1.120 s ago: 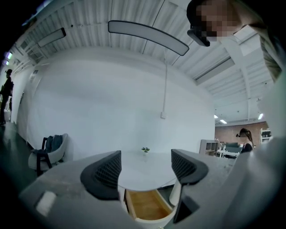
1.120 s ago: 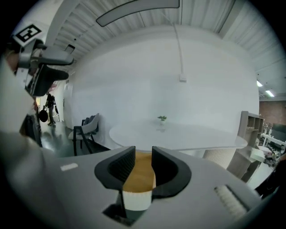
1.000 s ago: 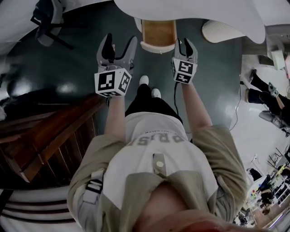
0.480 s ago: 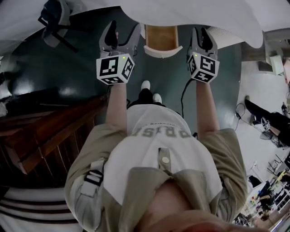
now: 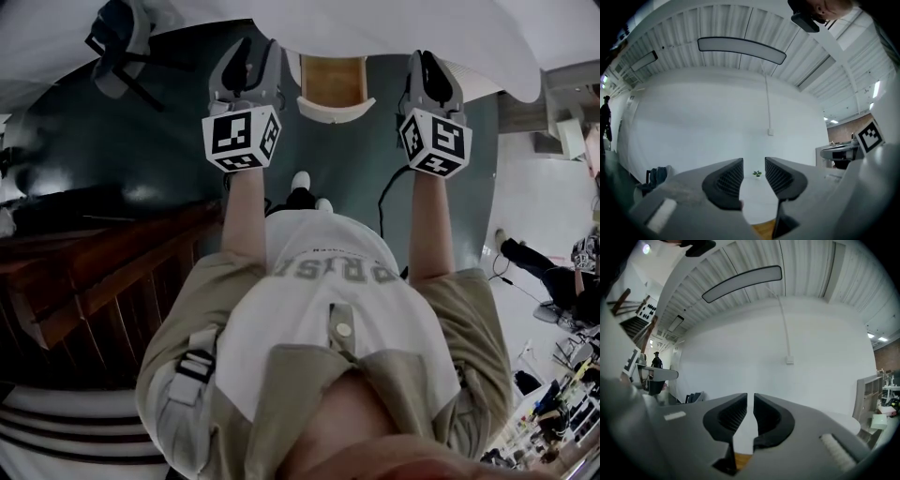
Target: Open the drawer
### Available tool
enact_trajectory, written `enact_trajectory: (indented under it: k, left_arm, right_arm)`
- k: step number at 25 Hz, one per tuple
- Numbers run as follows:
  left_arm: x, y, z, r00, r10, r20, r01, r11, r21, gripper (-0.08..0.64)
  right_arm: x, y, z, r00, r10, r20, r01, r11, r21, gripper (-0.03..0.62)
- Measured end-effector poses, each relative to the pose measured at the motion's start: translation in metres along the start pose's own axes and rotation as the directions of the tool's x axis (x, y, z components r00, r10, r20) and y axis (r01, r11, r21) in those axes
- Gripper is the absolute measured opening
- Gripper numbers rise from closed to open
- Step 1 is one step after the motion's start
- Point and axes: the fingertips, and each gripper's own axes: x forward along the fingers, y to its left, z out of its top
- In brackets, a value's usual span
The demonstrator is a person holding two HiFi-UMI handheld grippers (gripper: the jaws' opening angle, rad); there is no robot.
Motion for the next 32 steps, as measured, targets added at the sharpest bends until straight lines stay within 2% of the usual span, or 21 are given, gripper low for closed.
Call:
enact_trajectory:
  k: [3, 5, 9, 22, 28, 32]
  left_arm:
    - [-0.003, 0.000, 0.003, 1.000, 0.019, 0.004, -0.019, 1.000, 0.018, 0.087]
    - [-0.005, 0.002, 0.004, 1.000, 0.031, 0.005, -0.031, 0.999, 0.026, 0.005]
    - [-0.007, 0.001, 0.005, 1.000, 0.029, 0.005, -0.029, 0.999, 0.028, 0.005]
    - [-0.006, -0.005, 0.009, 1.000, 0.013, 0.014, -0.013, 0.999, 0.043, 0.005]
    - [-0.008, -0.002, 0.012, 1.000, 0.011, 0.016, -0.012, 0.999, 0.047, 0.005]
    - [-0.007, -0.003, 0.012, 1.000, 0.006, 0.015, -0.007, 0.999, 0.051, 0.005]
  right_arm:
    - [-0.004, -0.002, 0.005, 1.000, -0.009, 0.012, 0.009, 1.000, -0.004, 0.018]
    - [-0.006, -0.003, 0.008, 1.000, -0.009, 0.018, 0.009, 1.000, 0.006, 0.005]
    - [-0.009, -0.003, 0.009, 1.000, 0.005, 0.018, -0.006, 0.999, 0.046, 0.005]
    - [-0.016, -0.006, 0.017, 0.999, 0.021, 0.044, -0.023, 0.999, 0.039, 0.005]
    - [-0.018, -0.004, 0.018, 0.999, -0.007, 0.035, 0.008, 1.000, -0.019, 0.002]
    - [-0.019, -0.003, 0.021, 0.999, -0.004, 0.049, 0.005, 1.000, -0.027, 0.002]
